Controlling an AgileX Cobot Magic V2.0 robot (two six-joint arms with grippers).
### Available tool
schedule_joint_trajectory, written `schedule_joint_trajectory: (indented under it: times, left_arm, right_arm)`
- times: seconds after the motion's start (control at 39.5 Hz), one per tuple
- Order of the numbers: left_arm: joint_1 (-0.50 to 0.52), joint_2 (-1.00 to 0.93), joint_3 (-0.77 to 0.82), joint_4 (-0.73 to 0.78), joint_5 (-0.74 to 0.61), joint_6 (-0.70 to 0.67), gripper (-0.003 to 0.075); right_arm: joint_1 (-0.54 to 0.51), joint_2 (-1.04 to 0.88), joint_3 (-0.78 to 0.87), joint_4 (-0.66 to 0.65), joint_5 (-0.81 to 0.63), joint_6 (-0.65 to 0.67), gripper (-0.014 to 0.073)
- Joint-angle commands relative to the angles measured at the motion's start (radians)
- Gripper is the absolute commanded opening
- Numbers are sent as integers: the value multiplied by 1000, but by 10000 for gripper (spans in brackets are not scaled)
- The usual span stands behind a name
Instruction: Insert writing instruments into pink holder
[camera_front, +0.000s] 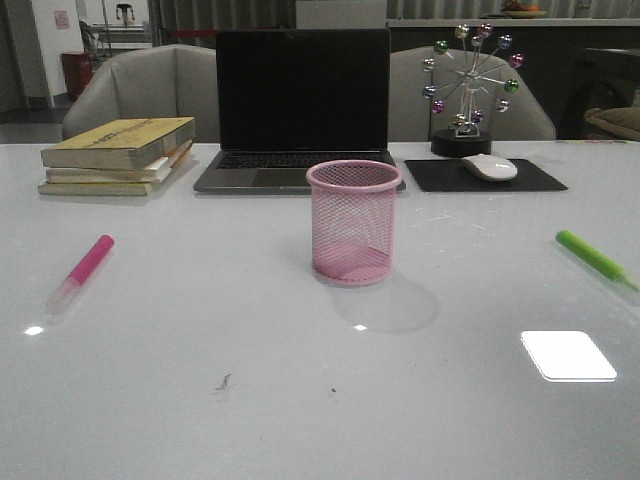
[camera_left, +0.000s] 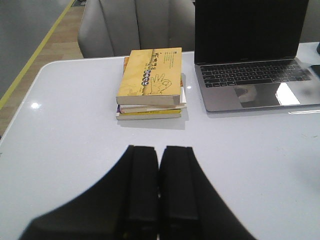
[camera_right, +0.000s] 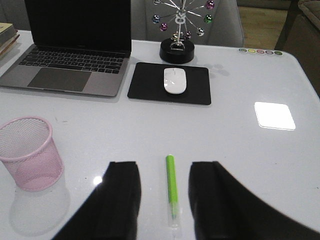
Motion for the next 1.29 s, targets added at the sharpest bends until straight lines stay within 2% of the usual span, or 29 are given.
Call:
schedule_joint_trajectory:
  times: [0.0,0.51,0.61,0.68,0.76,0.84,1.09,1.27]
  left_arm:
    - [-7,-7,-34,-9,-79,-9,92]
    - [-7,-7,-34,-18,-83,-9,103]
    - [-7,-7,-34,-18,-83,-9,161]
    - [-7,-7,-34,-18,-71,-9,237]
    - [-7,-7,-34,-18,-69,-9,347]
    - [-7,-7,-34,-18,-69,-9,410]
    - [-7,-7,-34,-20,-69,-9,422]
    - [-7,-7,-34,-20,-69,-9,405]
  right_arm:
    - [-1,-1,-32,0,-81,0,416]
    - [-1,-1,-31,0,-78,0,416]
    - [-1,-1,-31,0,-78,0,416]
    - [-1,-1,-31,0,-77,0,416]
    - [-1,-1,-31,0,-76,0,416]
    - [-1,-1,-31,0,-73,0,416]
    - [-1,-1,-31,0,-13,0,416]
    - [-1,2,-46,1,31,0,416]
